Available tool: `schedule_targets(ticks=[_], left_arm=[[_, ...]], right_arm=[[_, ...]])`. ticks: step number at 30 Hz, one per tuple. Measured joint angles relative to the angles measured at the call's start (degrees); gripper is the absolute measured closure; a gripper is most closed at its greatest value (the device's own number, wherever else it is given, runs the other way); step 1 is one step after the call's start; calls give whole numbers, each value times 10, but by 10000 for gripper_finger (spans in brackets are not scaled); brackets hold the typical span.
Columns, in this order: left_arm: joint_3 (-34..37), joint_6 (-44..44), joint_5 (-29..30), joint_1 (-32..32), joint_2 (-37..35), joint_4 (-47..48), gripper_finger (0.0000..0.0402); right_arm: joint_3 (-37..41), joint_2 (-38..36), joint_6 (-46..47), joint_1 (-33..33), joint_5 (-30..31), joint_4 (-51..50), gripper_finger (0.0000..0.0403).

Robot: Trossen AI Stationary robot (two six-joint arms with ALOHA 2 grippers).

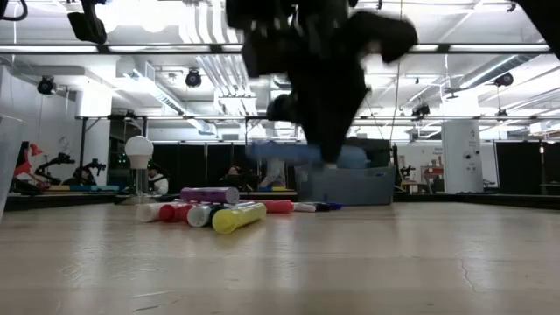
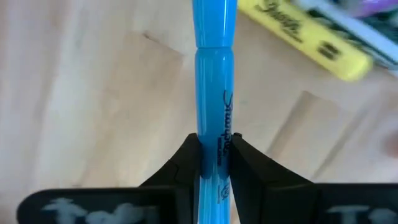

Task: Pick & Place Markers
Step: Put the blue highlighter pen into the gray bin

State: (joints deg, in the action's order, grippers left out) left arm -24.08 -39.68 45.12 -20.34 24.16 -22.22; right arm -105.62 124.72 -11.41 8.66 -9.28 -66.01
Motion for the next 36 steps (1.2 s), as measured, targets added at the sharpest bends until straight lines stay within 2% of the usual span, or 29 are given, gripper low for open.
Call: schedule_targets(ticks=[4, 10, 15, 19, 23, 26, 28, 30, 36], left_arm=[[0, 0, 0, 0, 0, 0, 353], [0, -13, 0, 0, 0, 0, 353], [0, -13, 0, 0, 0, 0, 353], [0, -13, 0, 0, 0, 0, 353], [0, -13, 0, 0, 0, 2, 353], [0, -13, 0, 0, 0, 3, 353], [0, -13, 0, 0, 0, 4, 353], [0, -13, 0, 0, 0, 4, 353], [0, -13, -7, 0, 0, 4, 353]], right_arm=[[0, -65, 75, -23, -37, 5, 349], [0, -184, 229, -87, -205, 67, 349], [0, -265, 358, -133, -322, 194, 349], [0, -302, 464, -152, -414, 336, 349], [1, -322, 551, -153, -438, 492, 349], [1, -330, 580, -152, -435, 558, 349], [1, -337, 601, -151, -418, 534, 349], [1, -344, 615, -143, -401, 457, 349], [1, -356, 597, -89, -339, 60, 349]])
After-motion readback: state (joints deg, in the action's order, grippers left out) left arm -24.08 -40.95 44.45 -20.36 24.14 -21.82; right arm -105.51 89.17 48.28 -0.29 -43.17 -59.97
